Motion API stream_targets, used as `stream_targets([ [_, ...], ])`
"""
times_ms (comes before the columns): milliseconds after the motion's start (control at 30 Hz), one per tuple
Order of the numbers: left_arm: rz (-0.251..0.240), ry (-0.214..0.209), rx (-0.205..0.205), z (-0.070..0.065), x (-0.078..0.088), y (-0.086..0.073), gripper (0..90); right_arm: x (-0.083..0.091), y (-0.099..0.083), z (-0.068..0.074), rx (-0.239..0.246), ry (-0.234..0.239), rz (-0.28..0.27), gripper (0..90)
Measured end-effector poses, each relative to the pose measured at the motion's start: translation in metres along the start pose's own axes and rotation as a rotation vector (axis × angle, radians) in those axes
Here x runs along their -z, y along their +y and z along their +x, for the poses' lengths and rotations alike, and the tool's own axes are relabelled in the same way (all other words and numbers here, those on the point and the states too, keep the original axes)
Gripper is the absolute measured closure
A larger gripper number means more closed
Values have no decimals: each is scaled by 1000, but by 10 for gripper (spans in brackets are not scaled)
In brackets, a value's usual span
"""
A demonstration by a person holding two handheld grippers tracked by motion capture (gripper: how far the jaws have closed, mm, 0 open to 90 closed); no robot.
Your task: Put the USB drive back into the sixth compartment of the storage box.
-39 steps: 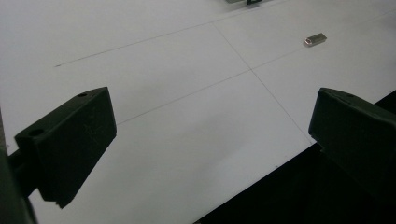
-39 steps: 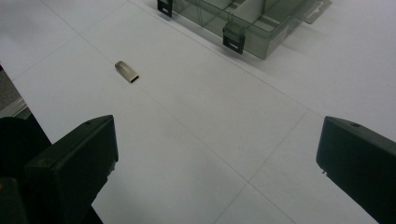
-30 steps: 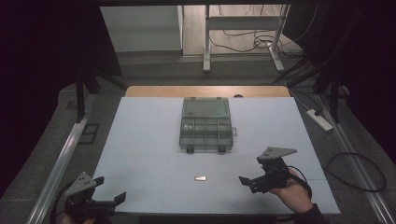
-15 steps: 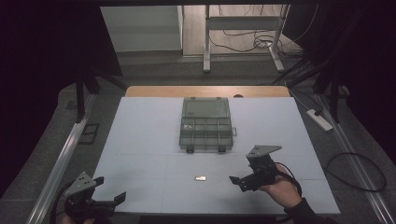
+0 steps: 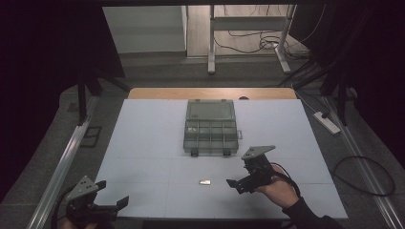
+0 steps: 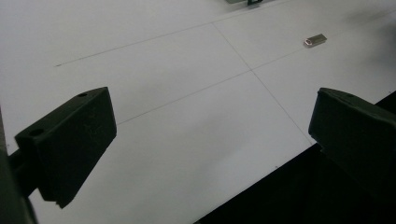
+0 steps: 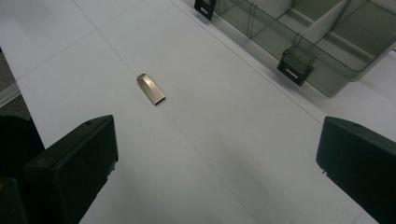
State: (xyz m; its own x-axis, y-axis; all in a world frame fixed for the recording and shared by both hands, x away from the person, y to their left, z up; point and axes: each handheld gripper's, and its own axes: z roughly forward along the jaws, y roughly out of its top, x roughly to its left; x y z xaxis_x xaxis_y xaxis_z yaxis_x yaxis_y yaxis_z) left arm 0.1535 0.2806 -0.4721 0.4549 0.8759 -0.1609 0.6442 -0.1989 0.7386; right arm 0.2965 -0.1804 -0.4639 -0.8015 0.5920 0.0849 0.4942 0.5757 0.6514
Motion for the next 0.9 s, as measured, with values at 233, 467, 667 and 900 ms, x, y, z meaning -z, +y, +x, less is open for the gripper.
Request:
stream_targets([
  [233, -1, -1, -1, 0, 0, 0, 9, -11, 8, 4, 16, 5, 11, 0],
  [467, -1, -1, -2, 0, 0, 0, 9, -23, 16, 8, 33, 40, 40, 0],
  [667, -2, -2, -2, 0, 0, 0, 9, -28, 22, 12, 45, 62, 46, 0],
  [900, -2, -2, -3, 0, 0, 0, 9, -37, 30, 16, 42, 58, 76, 0],
])
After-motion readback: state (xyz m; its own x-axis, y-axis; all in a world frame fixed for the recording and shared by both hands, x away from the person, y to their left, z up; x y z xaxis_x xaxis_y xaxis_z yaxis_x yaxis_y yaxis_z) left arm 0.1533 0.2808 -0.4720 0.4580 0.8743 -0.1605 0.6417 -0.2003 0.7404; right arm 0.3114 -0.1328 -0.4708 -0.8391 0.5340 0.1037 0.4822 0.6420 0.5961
